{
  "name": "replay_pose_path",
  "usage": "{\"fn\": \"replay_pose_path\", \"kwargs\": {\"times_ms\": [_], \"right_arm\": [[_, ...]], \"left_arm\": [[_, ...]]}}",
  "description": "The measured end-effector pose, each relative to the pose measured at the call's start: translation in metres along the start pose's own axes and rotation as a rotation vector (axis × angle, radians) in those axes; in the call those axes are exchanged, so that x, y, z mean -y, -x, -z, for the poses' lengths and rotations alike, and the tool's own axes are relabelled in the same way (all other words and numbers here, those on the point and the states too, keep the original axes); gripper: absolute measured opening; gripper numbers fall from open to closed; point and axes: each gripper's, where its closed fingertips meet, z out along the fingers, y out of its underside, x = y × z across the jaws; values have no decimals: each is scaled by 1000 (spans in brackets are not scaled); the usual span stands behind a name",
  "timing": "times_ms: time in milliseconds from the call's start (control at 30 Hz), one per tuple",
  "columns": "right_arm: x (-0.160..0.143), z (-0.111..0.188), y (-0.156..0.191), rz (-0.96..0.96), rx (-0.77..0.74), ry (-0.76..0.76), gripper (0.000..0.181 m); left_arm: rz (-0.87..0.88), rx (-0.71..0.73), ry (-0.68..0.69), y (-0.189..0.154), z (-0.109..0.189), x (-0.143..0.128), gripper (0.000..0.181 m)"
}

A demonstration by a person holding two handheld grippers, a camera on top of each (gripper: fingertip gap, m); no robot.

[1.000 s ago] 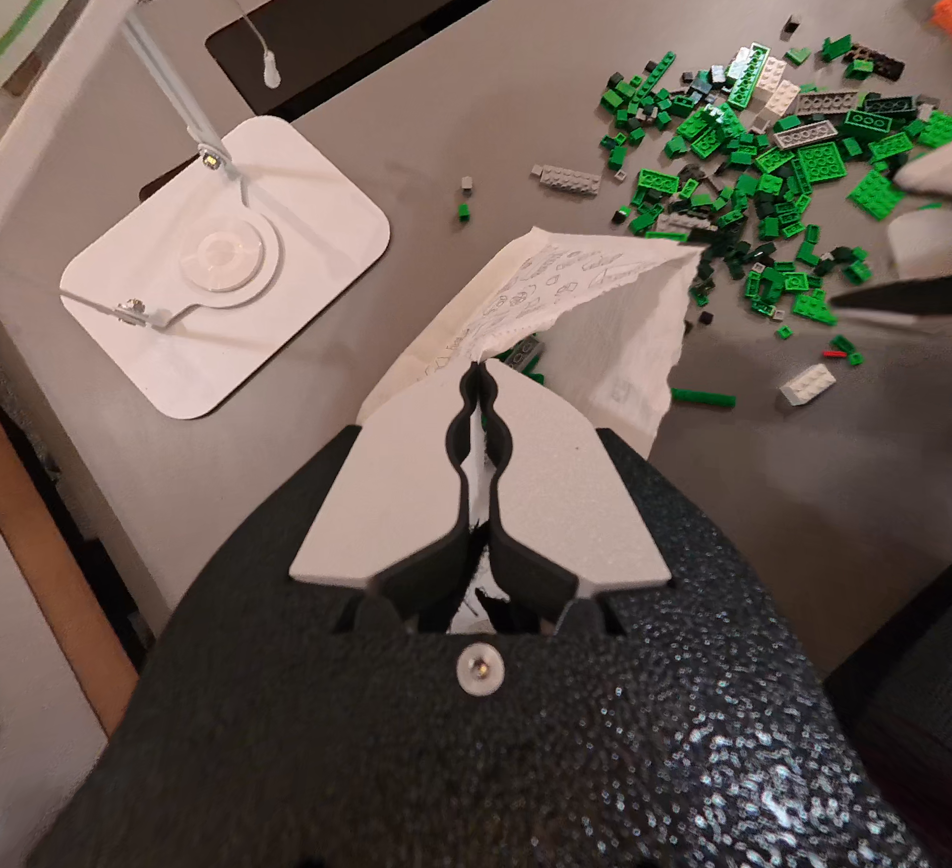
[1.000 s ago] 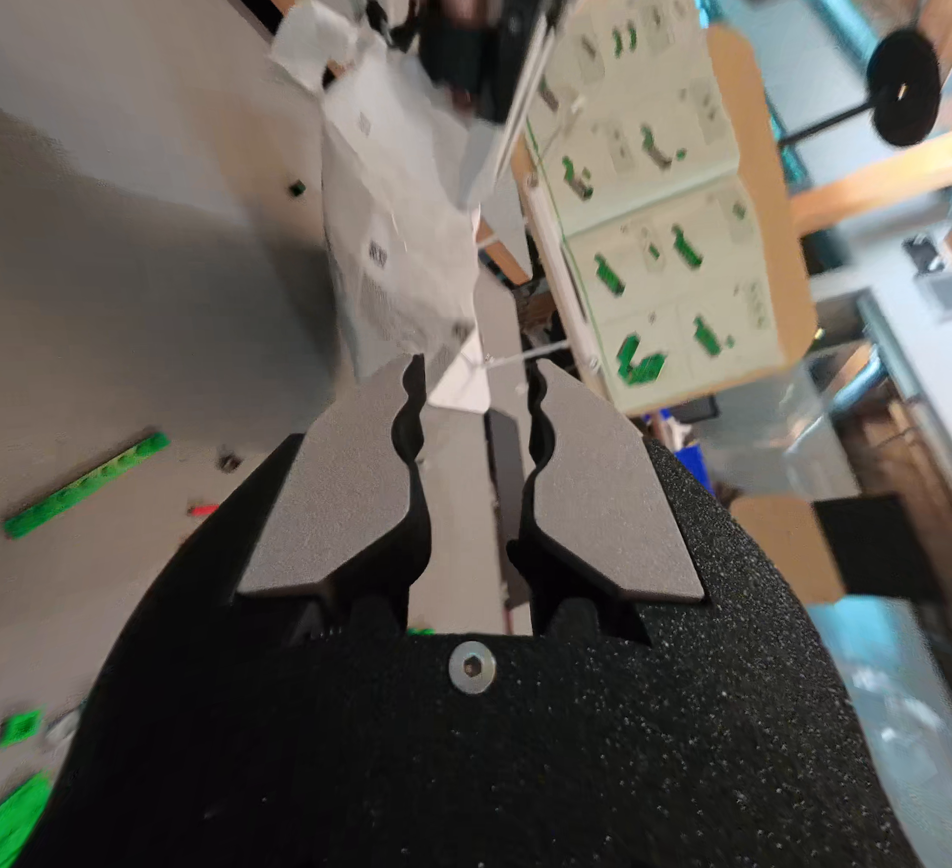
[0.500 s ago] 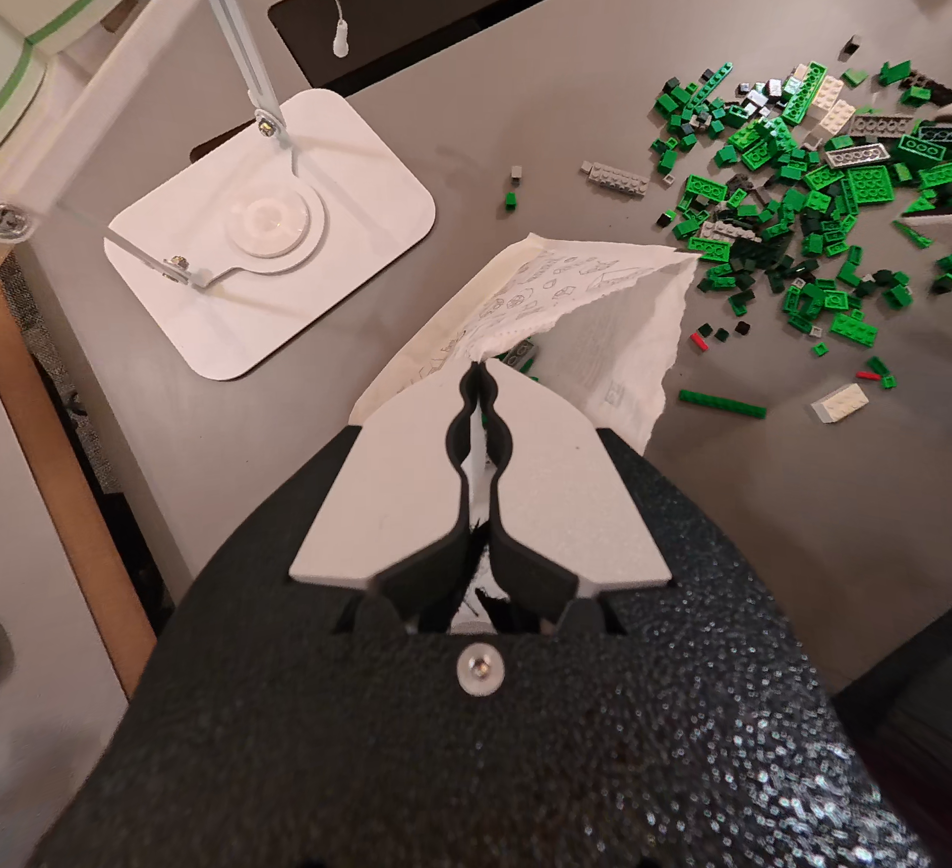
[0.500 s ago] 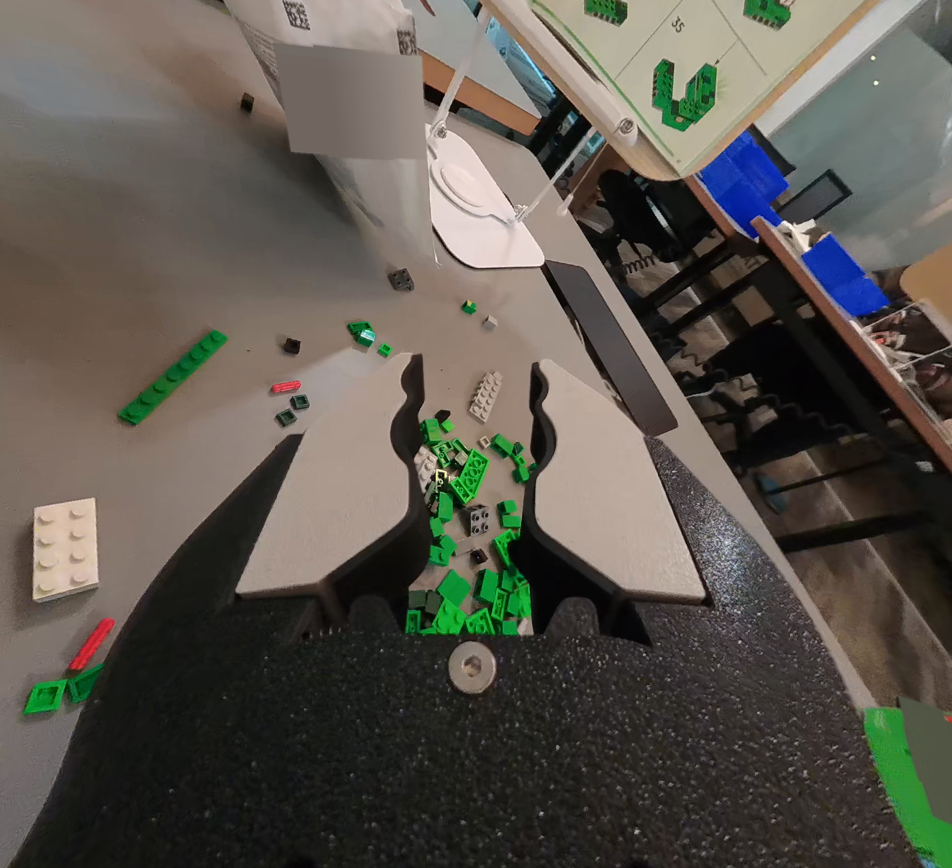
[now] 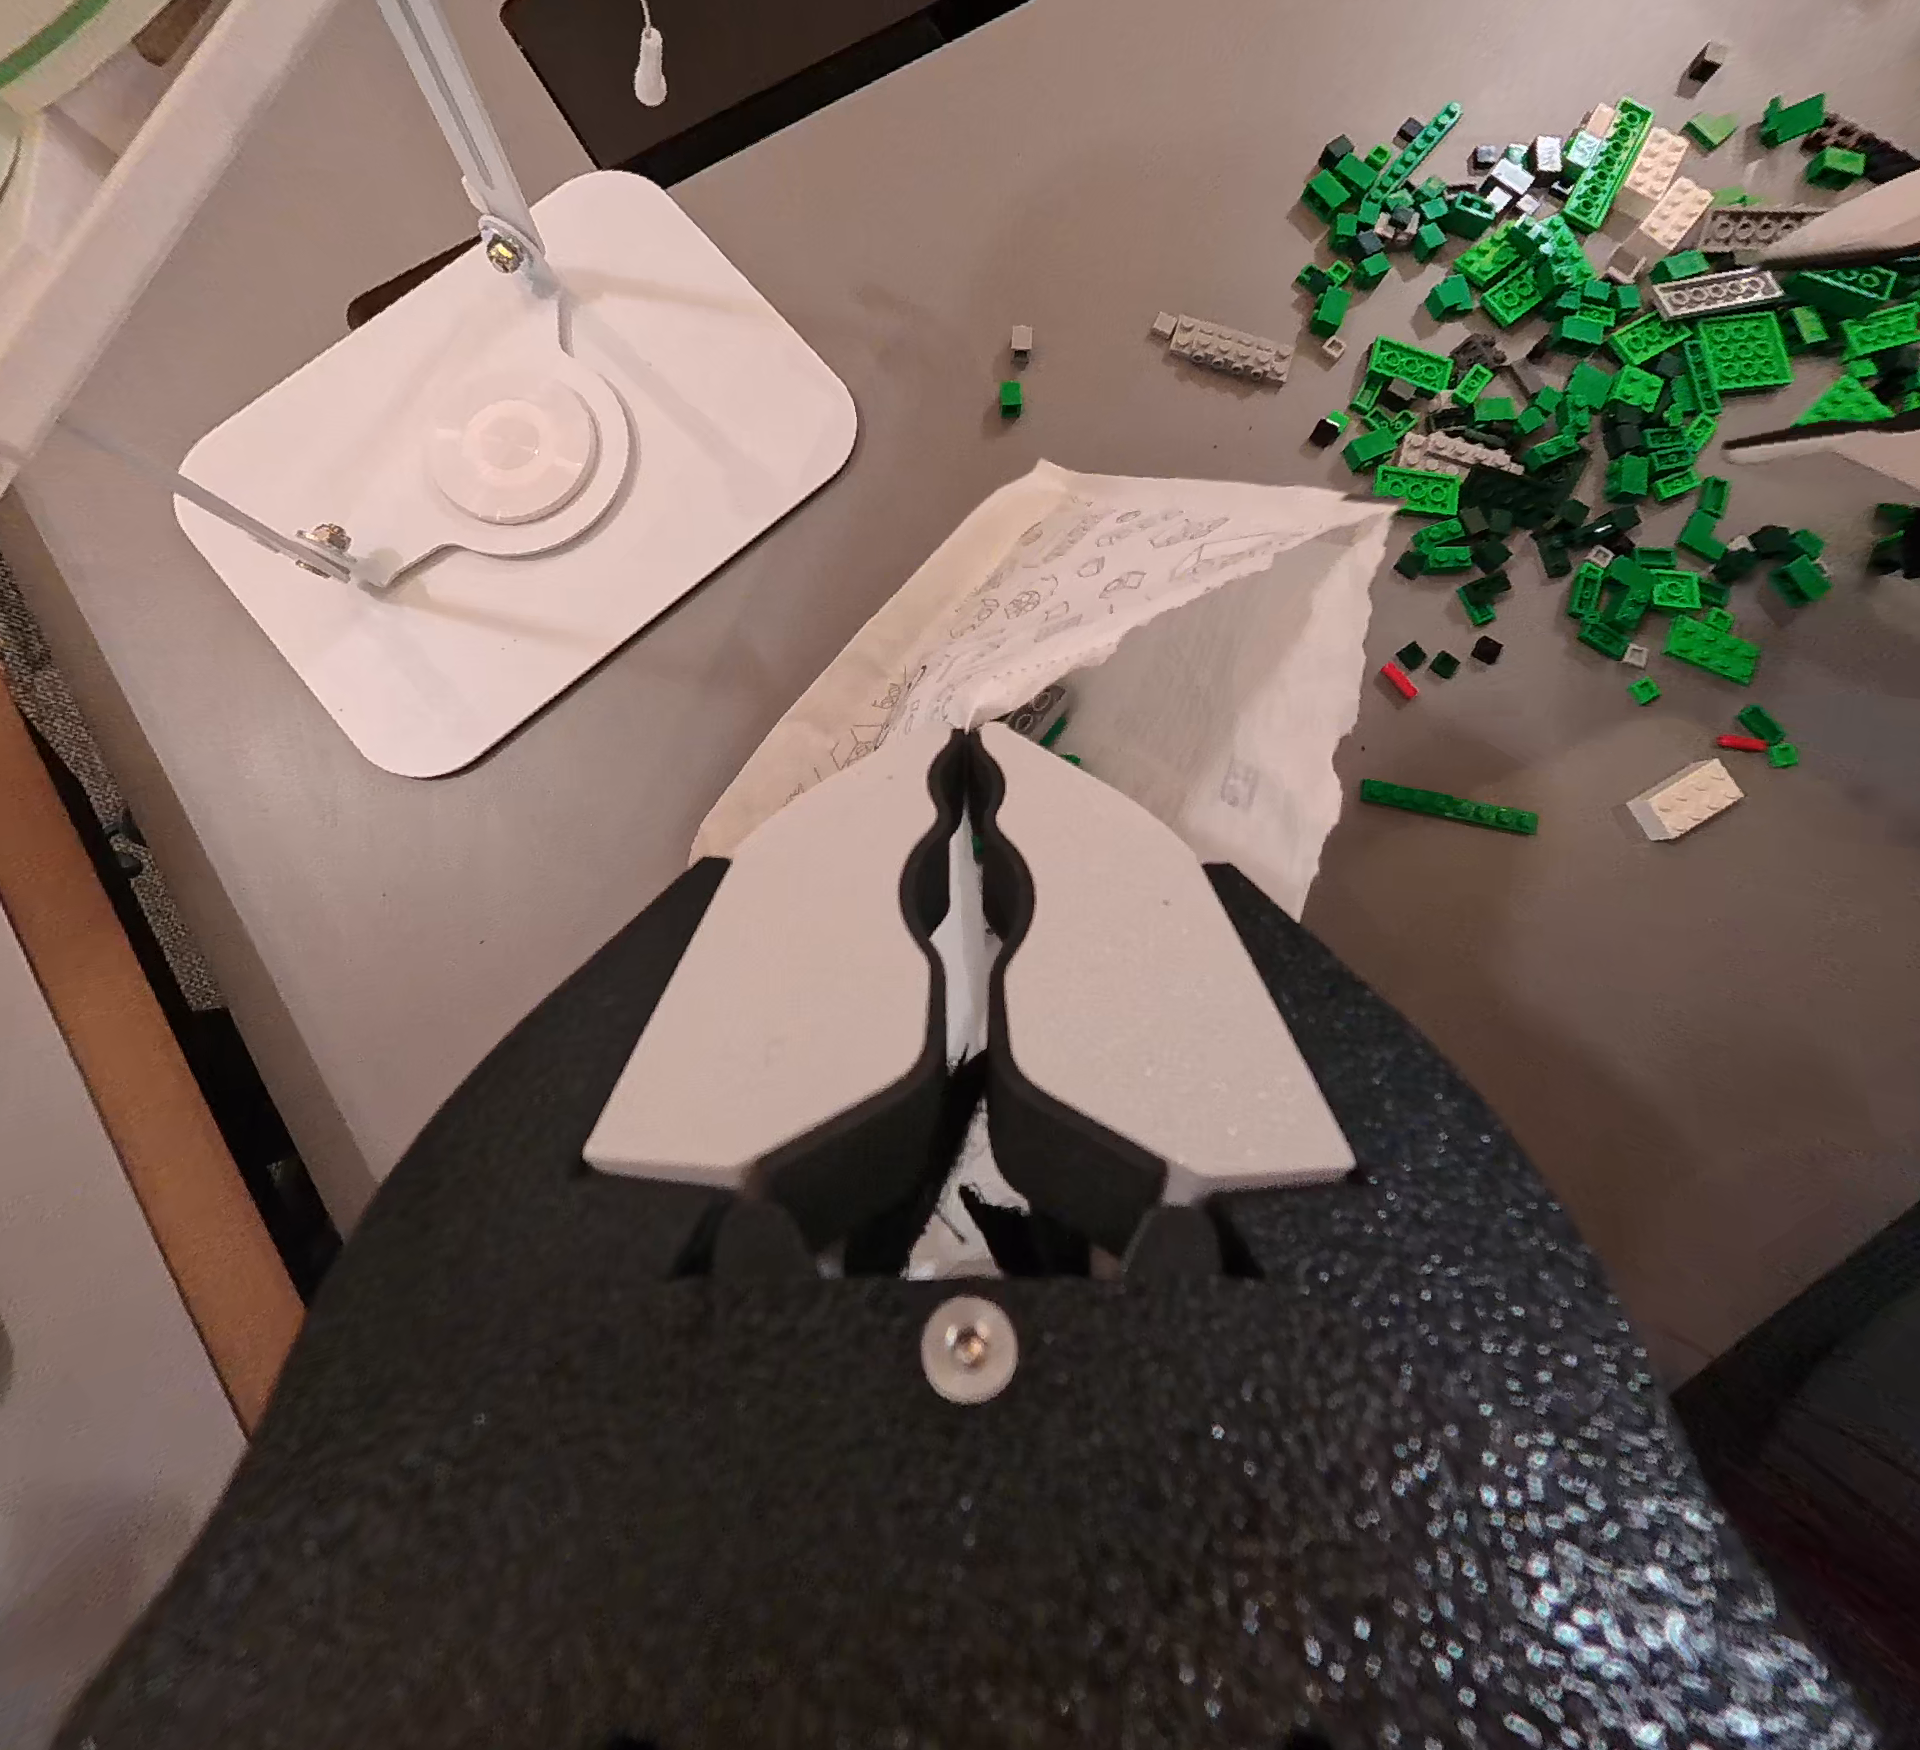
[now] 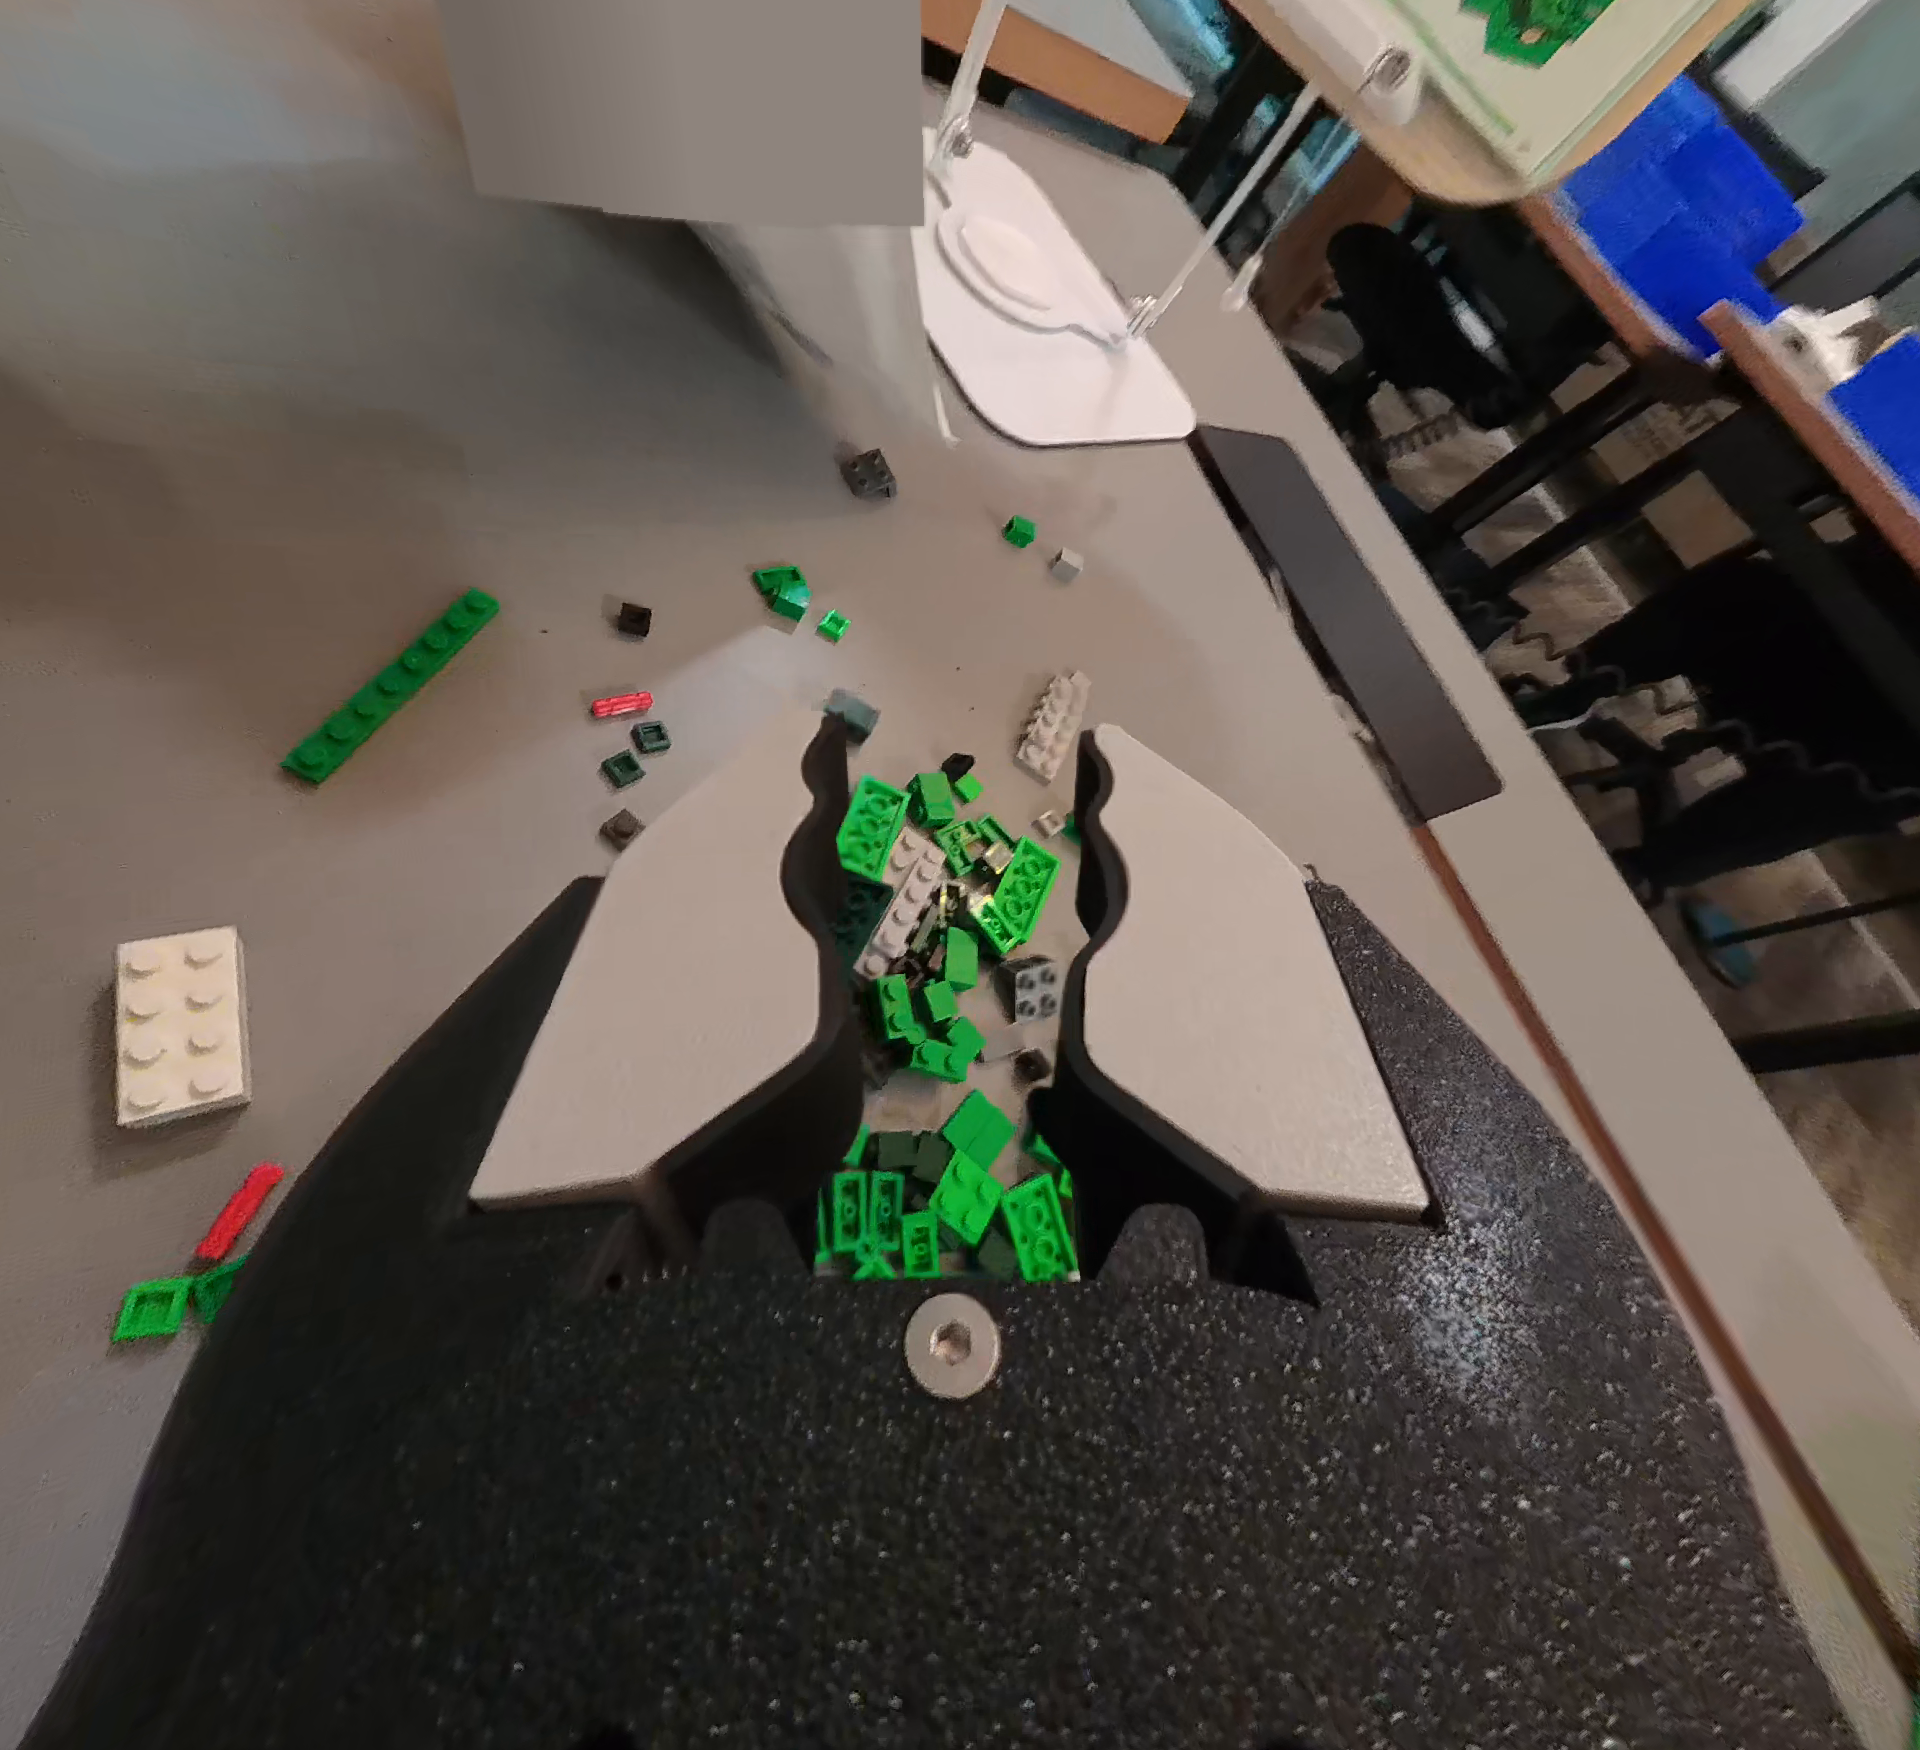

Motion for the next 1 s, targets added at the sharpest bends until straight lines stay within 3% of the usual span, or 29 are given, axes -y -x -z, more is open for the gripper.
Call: {"fn": "replay_pose_path", "kwargs": {"times_ms": [200, 333, 467, 733, 1000], "right_arm": [[-37, -16, 33, -163, 319, 223, 41], [-56, -31, 34, -163, 403, 336, 33], [-54, -43, 28, -231, 407, 367, 22], [-70, -63, 28, -244, 400, 543, 22], [-70, -68, 30, -246, 415, 569, 24]], "left_arm": [[-11, -10, 6, -3, -2, 0, 0], [-18, -14, 10, -5, -2, 0, 0], [-22, -18, 5, -6, -1, 1, 0], [-45, -26, 12, -12, -3, 2, 0], [-60, -51, 10, -17, -2, 3, 0]]}}
